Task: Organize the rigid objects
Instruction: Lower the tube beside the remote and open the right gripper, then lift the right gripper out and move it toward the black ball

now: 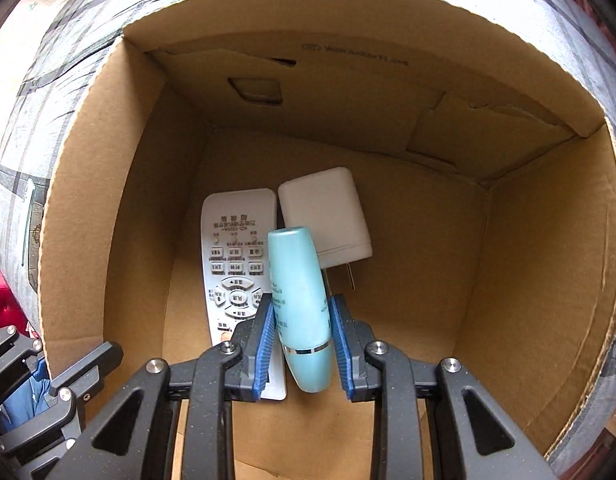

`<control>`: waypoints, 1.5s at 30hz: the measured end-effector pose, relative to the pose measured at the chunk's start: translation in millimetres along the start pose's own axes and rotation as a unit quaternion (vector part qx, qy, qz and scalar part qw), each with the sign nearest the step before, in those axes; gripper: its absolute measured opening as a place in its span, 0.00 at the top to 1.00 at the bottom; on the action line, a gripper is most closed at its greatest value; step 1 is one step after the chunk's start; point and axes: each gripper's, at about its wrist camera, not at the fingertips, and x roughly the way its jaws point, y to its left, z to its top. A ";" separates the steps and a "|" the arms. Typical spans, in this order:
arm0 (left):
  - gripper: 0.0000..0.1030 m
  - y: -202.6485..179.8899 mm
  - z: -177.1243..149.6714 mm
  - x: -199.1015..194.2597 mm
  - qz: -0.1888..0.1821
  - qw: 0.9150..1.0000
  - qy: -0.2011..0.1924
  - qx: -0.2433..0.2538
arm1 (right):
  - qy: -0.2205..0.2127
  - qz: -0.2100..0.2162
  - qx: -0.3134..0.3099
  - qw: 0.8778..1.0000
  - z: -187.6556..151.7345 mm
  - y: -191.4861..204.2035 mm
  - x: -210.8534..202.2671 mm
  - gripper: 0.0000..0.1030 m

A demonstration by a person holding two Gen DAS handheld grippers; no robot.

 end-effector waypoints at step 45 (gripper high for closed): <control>0.87 -10.7 0.6 1.6 0.016 1.000 0.001 -0.003 | -0.133 -0.007 0.009 0.991 -18.8 -6.2 -116.4 0.00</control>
